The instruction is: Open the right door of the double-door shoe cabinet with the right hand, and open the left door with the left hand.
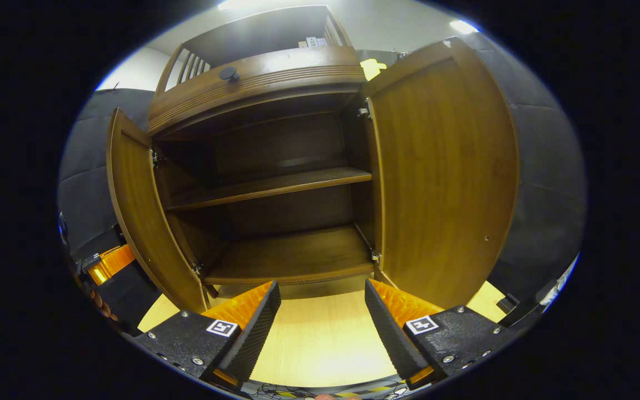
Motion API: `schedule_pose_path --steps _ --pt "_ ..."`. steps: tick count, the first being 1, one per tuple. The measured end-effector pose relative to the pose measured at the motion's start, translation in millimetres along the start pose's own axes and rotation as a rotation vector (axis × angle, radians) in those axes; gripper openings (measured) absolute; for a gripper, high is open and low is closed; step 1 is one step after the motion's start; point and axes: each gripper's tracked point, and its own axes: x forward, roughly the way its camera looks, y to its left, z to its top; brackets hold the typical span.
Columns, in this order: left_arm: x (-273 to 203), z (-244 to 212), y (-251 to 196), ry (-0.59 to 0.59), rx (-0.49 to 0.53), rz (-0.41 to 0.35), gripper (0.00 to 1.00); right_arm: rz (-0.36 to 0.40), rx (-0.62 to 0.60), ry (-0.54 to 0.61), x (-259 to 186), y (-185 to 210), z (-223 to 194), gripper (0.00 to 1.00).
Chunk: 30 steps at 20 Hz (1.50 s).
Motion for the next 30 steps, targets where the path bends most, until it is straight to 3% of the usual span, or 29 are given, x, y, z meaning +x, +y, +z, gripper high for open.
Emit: schedule_pose_path --steps 4,7,8,13,14,17,19,21,26,27,30 --pt "-21.1 1.7 34.1 -0.009 -0.012 0.059 0.07 0.038 -0.017 0.001 5.3 17.8 -1.0 0.94" --pt "-33.9 1.2 65.4 -0.003 -0.036 0.101 0.13 0.072 -0.012 0.010 4.8 31.6 -6.7 0.94" --pt "-38.0 2.9 78.4 -0.007 -0.041 0.111 0.09 0.077 -0.017 0.014 5.0 34.4 -8.2 0.92" --pt "-48.3 5.7 129.2 -0.047 -0.090 0.077 0.13 0.100 -0.037 0.037 4.5 40.8 -14.0 0.94" --pt "-49.7 3.9 139.2 -0.050 -0.096 0.075 0.09 0.101 -0.038 0.034 4.0 40.5 -11.3 0.94" --pt "-52.1 5.7 170.3 -0.047 -0.028 0.091 0.09 0.090 -0.043 0.014 4.2 36.4 -3.3 0.94" --pt "-49.9 7.8 165.4 -0.049 -0.009 0.052 0.09 0.081 -0.046 -0.012 4.4 34.2 4.4 0.94" --pt "-48.2 8.1 164.2 -0.049 0.024 0.060 0.09 0.070 -0.053 -0.026 4.6 32.1 11.5 0.92" --pt "-59.8 4.1 165.9 -0.056 -0.030 0.137 0.08 0.039 -0.056 -0.064 7.1 16.0 31.5 0.92" --pt "-66.0 8.0 165.4 -0.065 -0.039 0.155 0.09 0.032 -0.061 -0.076 7.0 11.5 35.7 0.96" --pt "-91.3 30.0 157.7 -0.091 -0.007 0.219 0.09 0.028 -0.067 -0.101 6.7 -4.1 45.9 0.94"
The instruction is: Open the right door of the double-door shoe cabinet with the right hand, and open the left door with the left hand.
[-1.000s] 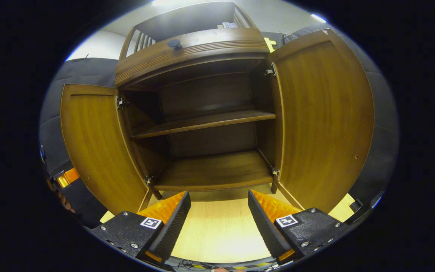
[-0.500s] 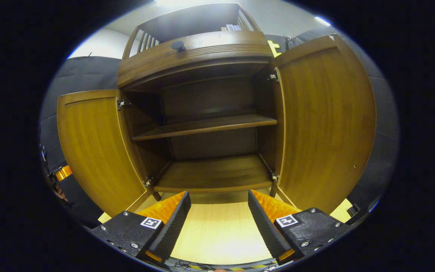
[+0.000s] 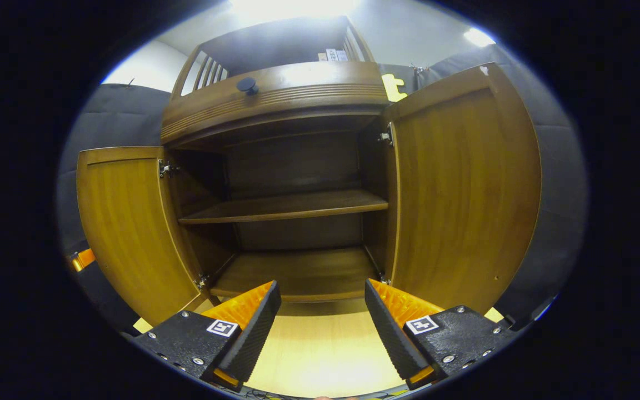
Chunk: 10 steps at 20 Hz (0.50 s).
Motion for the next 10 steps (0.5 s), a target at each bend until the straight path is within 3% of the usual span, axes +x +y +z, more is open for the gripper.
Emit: schedule_pose_path --steps 2,3,4,5,7,10 --pt "-19.5 22.1 -3.5 -0.030 0.027 0.052 0.13 0.012 -0.007 -0.005 -0.4 -9.7 5.3 0.92" --pt "-26.9 34.2 -10.3 -0.049 0.029 0.068 0.08 0.018 -0.016 -0.015 -2.2 -14.5 8.3 0.92" --pt "-33.4 44.4 -17.3 -0.065 0.027 0.079 0.13 0.022 -0.028 -0.030 -3.8 -20.7 13.2 0.92" --pt "-40.4 52.6 -25.7 -0.077 0.022 0.091 0.07 0.026 -0.040 -0.040 -4.7 -28.9 17.3 0.94" --pt "-49.7 68.0 -51.0 -0.097 0.010 0.086 0.13 0.041 -0.056 -0.054 -8.7 -38.2 24.9 0.92" --pt "-49.8 79.8 -93.9 -0.102 0.000 0.067 0.14 0.049 -0.085 -0.078 -17.1 -54.7 39.3 0.92"
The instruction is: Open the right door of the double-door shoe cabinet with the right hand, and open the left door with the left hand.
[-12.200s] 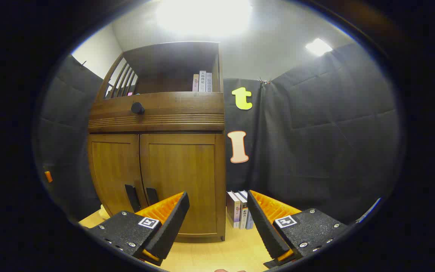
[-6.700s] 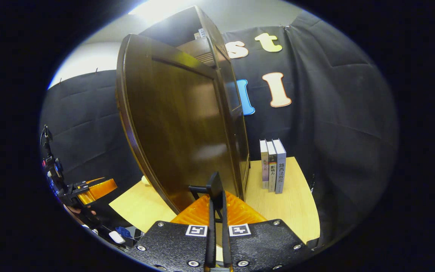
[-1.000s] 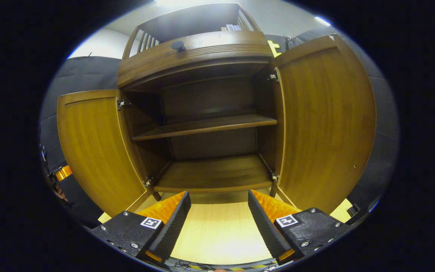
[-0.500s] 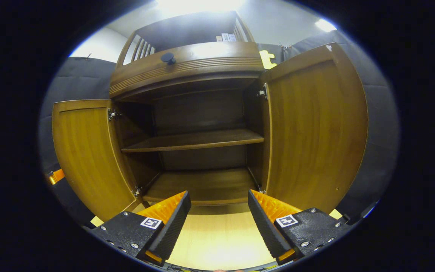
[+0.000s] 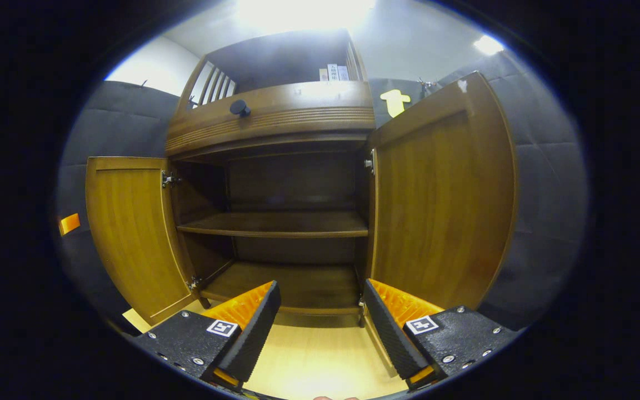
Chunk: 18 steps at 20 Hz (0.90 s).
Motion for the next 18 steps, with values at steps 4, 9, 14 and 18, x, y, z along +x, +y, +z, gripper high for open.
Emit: schedule_pose_path --steps 4,9,14,18 --pt "4.9 11.5 -23.3 -0.006 0.027 0.068 0.83 0.024 -0.029 -0.045 -22.3 -11.2 20.1 0.92" --pt "-4.7 13.7 -65.1 -0.010 0.028 0.111 1.00 0.069 0.025 -0.027 -49.1 -36.0 9.5 0.92" --pt "-30.4 -4.7 -91.2 0.029 -0.020 0.186 1.00 0.059 0.028 -0.006 -85.7 -80.0 -13.3 0.94" --pt "-55.2 6.5 -100.8 0.047 0.030 0.205 1.00 0.066 0.065 0.006 -95.2 -88.5 -16.7 0.94"
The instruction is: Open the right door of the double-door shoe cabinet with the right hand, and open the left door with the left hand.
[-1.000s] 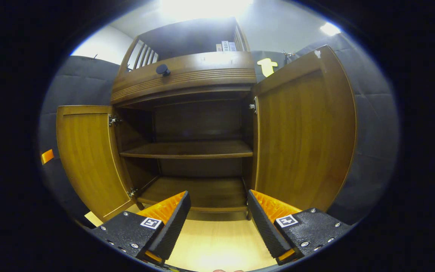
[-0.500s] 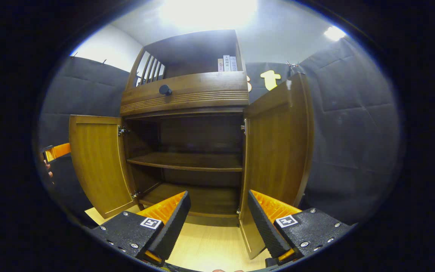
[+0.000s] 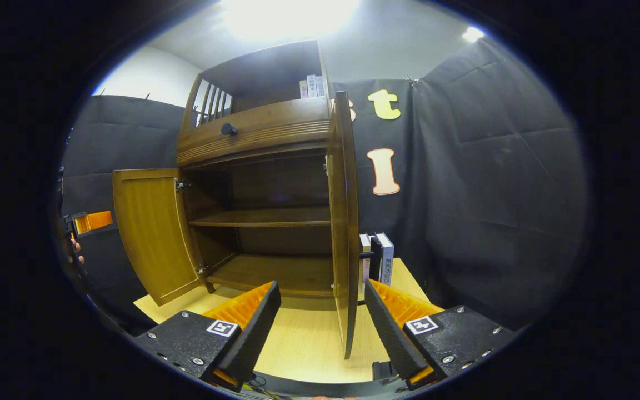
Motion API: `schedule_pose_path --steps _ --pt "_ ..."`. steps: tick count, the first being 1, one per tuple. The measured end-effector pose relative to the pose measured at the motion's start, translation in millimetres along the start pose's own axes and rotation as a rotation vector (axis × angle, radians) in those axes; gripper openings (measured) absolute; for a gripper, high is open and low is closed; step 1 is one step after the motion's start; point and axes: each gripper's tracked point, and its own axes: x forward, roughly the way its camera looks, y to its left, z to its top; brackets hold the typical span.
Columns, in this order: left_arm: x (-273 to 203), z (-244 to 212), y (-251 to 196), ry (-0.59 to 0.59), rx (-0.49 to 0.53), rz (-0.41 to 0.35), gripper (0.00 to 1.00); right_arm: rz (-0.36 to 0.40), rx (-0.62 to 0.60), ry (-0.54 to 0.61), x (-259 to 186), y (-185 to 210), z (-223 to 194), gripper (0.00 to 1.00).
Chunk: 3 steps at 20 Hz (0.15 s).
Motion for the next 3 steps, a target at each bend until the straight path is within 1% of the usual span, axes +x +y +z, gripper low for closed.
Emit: schedule_pose_path --steps 3 --pt "-3.3 8.0 1.8 -0.007 0.040 0.020 1.00 0.030 0.027 -0.032 4.2 11.7 7.7 0.94"
